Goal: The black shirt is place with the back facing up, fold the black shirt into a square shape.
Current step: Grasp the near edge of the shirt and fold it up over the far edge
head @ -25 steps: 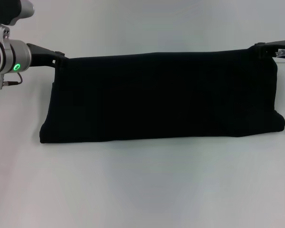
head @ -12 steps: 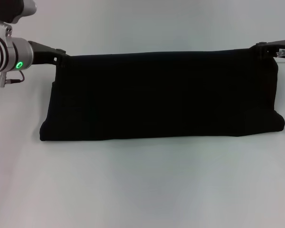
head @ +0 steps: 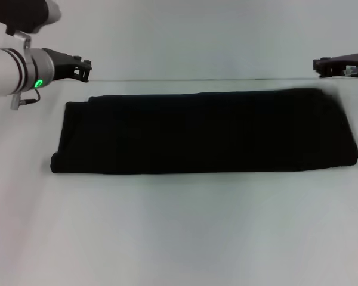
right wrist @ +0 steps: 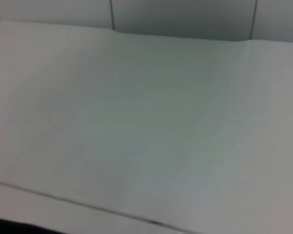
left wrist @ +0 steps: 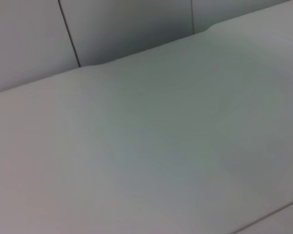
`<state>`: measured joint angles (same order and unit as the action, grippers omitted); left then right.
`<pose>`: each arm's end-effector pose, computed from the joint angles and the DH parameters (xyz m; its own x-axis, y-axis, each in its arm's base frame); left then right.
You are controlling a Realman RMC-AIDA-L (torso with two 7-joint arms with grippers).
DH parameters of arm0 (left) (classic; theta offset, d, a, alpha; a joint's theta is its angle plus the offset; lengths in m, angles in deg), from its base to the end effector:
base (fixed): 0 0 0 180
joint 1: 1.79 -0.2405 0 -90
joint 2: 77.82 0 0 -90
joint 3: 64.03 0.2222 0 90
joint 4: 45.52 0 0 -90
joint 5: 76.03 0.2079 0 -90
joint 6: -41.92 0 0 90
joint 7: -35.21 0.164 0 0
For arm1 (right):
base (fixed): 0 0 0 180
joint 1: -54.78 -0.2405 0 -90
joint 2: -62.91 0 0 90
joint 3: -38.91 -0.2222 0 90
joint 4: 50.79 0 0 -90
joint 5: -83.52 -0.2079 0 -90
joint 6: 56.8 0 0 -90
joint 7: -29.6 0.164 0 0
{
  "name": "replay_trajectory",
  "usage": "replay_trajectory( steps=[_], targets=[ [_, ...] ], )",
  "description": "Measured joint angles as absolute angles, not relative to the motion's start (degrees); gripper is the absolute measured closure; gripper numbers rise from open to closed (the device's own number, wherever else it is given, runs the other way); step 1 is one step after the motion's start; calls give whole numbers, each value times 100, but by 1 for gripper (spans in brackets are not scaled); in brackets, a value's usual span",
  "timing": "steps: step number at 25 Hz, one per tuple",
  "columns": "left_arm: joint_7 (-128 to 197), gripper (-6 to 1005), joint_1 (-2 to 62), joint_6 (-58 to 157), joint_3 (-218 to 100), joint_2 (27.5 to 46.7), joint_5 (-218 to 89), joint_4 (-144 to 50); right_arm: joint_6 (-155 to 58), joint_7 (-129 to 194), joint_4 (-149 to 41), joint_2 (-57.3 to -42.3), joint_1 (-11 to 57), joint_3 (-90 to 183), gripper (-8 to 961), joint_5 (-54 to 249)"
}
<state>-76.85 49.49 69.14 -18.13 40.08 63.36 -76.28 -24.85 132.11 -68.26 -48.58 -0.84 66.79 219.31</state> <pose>-0.2231 0.4842 0.0308 0.8207 0.4634 0.3343 0.5182 -0.3574 -0.7770 0.2414 0.4847 0.0415 0.7074 -0.5312 -0.4663 -0.6774 -0.3209 -0.6619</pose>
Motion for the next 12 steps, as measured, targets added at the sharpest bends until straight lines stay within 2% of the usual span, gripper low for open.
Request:
replay_trajectory(
  steps=[2,4,7,10,12],
  targets=[
    [-7687,873,4930,6758,-1754,4050,6336,-7626,-2361,13223,-6925,-4859,-30,6802,947,21931],
    [-7710,871,4899,6597,-1748,4083,6333,-7621,-2303,13232,-7085,-4878,39,6878,831,21917],
    [-7770,766,4846,6454,-1810,4116,6310,-7639,-2308,13310,-7410,-4944,131,6885,678,21910],
    [-8080,661,4714,6578,-1877,4143,6300,-7893,-2173,13522,-7603,-4950,199,6893,536,21908],
    [-8364,417,4582,6993,-1882,4147,6299,-8188,-1915,13711,-7684,-4892,239,6877,450,21902]
  ],
)
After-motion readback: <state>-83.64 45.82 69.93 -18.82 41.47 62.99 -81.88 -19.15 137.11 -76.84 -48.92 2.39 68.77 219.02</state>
